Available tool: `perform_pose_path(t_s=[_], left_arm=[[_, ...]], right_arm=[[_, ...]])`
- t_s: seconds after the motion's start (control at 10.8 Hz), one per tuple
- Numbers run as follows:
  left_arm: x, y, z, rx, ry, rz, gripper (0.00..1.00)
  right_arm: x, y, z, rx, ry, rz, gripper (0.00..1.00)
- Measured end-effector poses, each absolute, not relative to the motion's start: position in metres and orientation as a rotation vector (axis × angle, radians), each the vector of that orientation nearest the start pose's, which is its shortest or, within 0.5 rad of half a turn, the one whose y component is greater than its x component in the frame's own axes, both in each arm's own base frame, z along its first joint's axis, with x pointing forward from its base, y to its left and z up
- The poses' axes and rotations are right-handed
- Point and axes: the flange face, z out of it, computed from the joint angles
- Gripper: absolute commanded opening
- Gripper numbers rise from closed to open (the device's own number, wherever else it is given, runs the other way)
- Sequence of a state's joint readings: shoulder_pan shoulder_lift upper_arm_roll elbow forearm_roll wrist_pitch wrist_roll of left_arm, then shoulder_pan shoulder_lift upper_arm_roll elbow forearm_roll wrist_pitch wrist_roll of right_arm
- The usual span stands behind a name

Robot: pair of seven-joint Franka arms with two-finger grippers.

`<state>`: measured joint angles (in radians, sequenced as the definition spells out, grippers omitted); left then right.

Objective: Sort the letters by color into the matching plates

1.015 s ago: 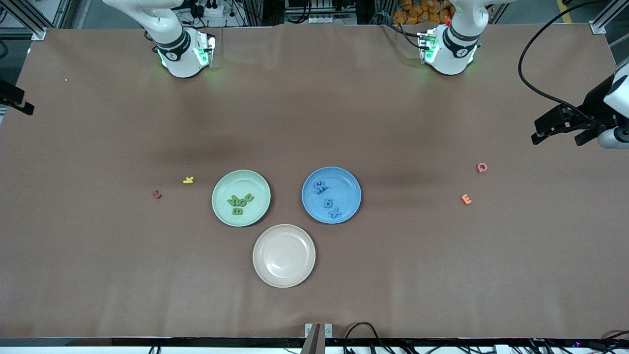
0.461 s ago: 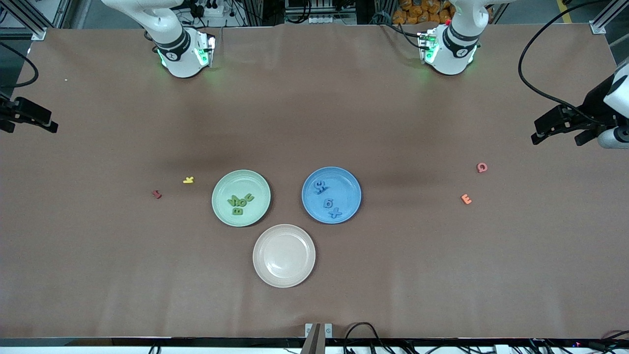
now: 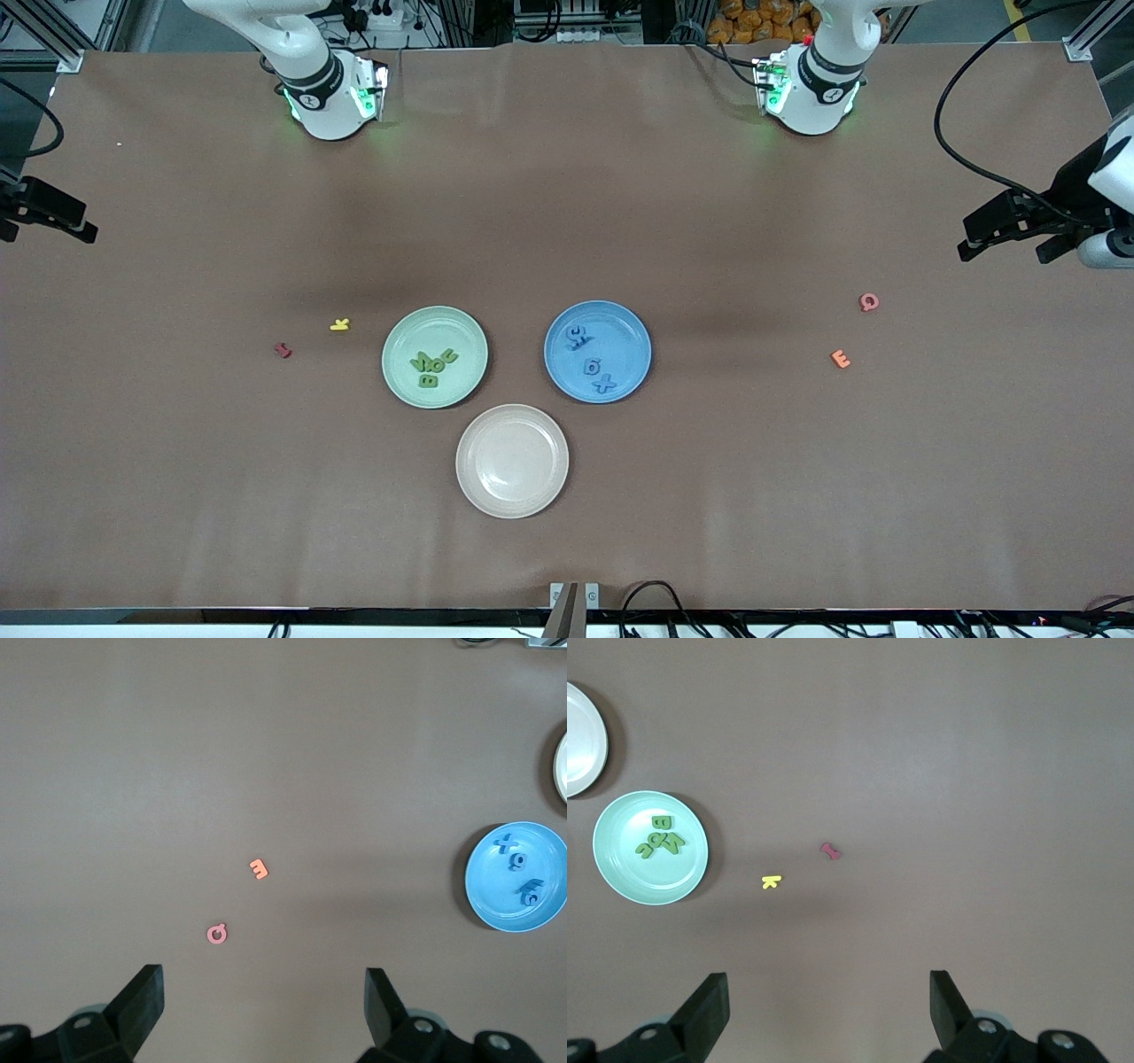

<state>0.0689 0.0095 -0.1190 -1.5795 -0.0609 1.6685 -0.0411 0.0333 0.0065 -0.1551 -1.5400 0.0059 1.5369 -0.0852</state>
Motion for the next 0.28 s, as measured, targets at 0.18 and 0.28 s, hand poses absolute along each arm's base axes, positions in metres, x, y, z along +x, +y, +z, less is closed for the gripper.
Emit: perform_pose_path(t_s=[0.18, 0.28], left_arm=[[0.5662, -0.034, 0.6242, -3.205, 0.009, -0.123, 1.0], [0.5662, -0.034, 0.6242, -3.205, 0.009, -0.123, 1.0]], right_arm=[[0.5521, -0.0665, 0.6337, -3.139, 0.07, 0.007, 1.0], [0.5528, -0.0665, 0.6331, -3.139, 0.091, 0.007, 1.0]])
